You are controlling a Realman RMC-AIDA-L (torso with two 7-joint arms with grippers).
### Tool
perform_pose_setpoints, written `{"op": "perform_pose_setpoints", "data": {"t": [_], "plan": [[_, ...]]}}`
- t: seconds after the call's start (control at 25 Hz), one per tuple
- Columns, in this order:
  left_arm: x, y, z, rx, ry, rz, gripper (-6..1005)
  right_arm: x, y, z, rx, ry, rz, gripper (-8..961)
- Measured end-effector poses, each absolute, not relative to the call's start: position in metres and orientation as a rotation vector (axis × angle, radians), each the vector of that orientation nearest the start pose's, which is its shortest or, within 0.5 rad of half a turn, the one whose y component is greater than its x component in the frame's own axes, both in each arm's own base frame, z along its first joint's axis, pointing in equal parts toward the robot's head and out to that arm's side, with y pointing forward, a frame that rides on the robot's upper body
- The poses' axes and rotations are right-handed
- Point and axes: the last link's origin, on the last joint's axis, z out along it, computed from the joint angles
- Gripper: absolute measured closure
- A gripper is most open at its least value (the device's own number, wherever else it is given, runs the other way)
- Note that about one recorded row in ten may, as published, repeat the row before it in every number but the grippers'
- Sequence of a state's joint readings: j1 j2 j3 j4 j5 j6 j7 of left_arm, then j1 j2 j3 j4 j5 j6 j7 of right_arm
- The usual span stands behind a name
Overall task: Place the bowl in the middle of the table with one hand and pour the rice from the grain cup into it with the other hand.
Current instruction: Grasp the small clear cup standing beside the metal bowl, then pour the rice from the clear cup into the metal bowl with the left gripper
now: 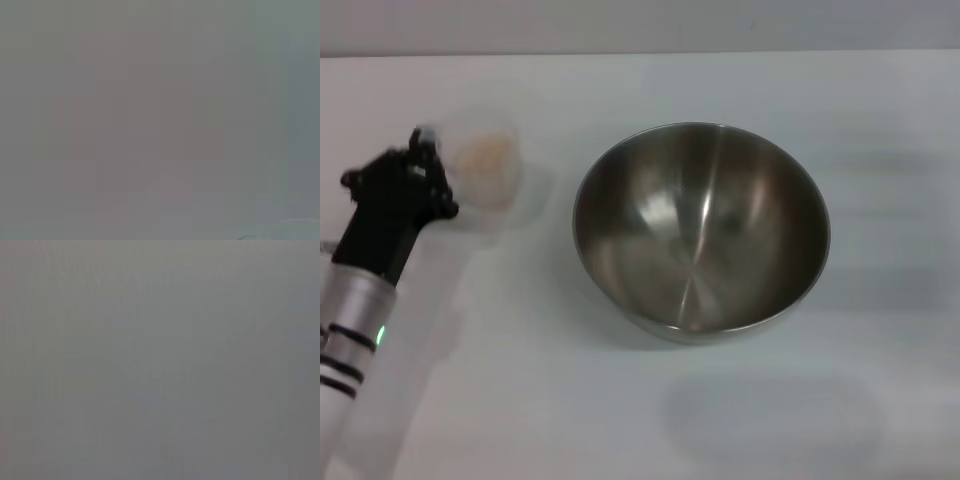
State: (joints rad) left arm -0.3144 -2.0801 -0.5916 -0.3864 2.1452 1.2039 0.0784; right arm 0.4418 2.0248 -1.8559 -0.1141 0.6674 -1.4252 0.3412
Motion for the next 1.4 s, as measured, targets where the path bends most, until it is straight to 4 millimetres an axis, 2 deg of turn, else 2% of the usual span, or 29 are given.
{"op": "perform_pose_setpoints", "data": {"t": [0.08,0.12,0.16,0.28,0.48,0.6,0.88,1.4], "plan": [[-0.292,0.296,-0.052,-1.688,-0.396,-0.72,967,0.335,0.332,0.074,-1.245,0.448,0.972,514],[-0.285,0.299,-0.05,-1.684,-0.316,-0.715,968,0.333,0.333,0.074,-1.247,0.446,0.977,514],[-0.269,0.304,-0.047,-1.675,-0.139,-0.683,969,0.333,0.333,0.074,-1.247,0.446,0.977,515],[-0.25,0.307,-0.048,-1.657,0.07,-0.621,971,0.332,0.333,0.074,-1.247,0.445,0.981,515],[-0.217,0.305,-0.061,-1.627,0.481,-0.492,972,0.331,0.334,0.074,-1.248,0.443,0.984,515],[-0.205,0.303,-0.072,-1.622,0.653,-0.433,972,0.329,0.336,0.074,-1.253,0.438,0.99,515],[-0.188,0.3,-0.093,-1.557,0.975,-0.237,972,0.326,0.338,0.072,-1.262,0.433,0.994,514],[-0.182,0.289,-0.108,-1.326,1.388,0.046,972,0.326,0.34,0.071,-1.268,0.436,0.988,515]]}}
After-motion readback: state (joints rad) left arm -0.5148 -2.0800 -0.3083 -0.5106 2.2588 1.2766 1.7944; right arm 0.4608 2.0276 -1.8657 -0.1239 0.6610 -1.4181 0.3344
